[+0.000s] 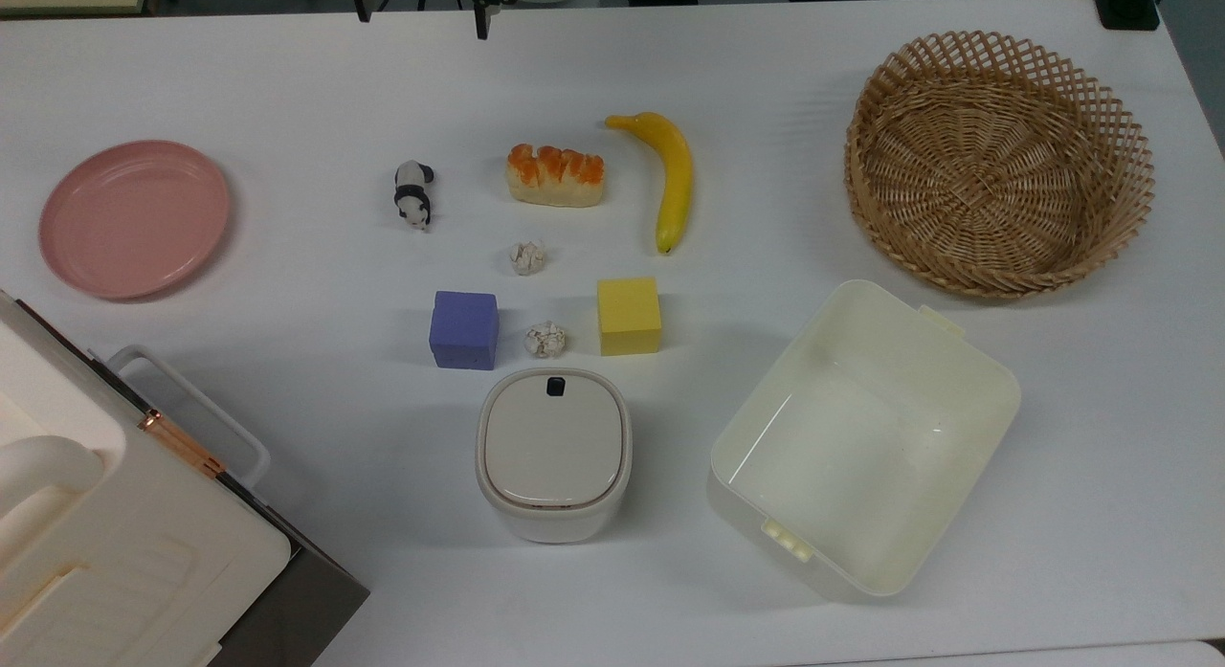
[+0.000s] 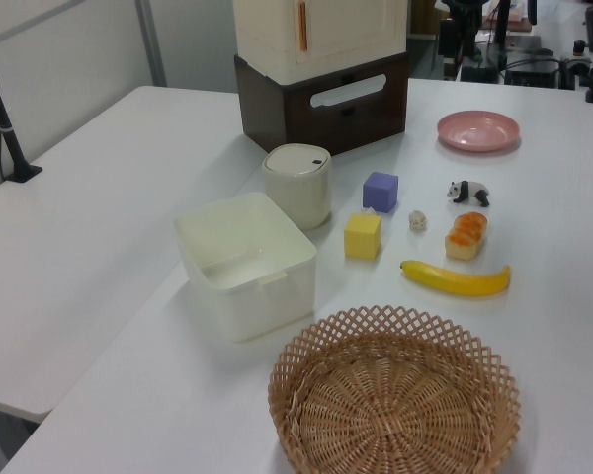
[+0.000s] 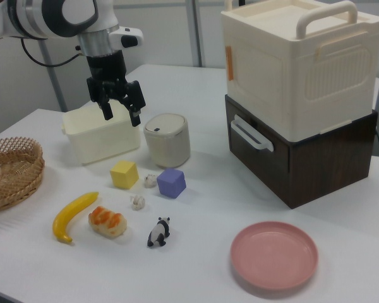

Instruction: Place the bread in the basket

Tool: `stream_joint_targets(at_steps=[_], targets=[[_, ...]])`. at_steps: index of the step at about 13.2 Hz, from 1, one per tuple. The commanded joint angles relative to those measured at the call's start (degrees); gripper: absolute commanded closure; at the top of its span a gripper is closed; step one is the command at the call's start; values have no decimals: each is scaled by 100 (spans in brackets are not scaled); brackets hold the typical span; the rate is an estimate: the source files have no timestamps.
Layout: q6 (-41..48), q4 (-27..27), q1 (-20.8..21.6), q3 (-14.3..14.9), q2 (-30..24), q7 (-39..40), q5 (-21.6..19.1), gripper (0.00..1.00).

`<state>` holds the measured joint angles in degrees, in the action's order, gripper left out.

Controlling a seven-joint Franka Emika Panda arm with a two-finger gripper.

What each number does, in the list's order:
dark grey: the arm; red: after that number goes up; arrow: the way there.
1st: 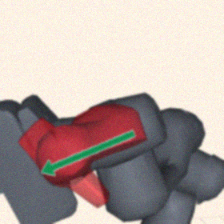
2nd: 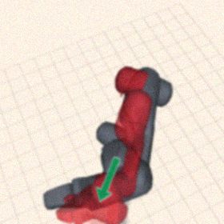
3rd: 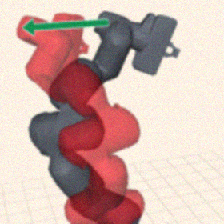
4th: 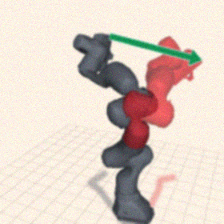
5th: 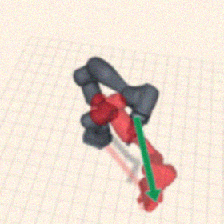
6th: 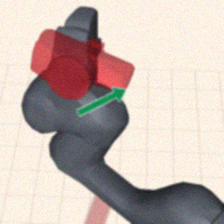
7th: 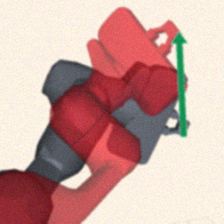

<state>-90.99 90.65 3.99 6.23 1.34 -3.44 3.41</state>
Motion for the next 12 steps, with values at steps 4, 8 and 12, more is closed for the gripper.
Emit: stream_joint_targets(at_steps=[4,8,12], targets=[[2,67,40,45,-28,71,63,0],[-15,67,58,45,7,71,54,0],[-33,67,75,45,16,80,19,0]])
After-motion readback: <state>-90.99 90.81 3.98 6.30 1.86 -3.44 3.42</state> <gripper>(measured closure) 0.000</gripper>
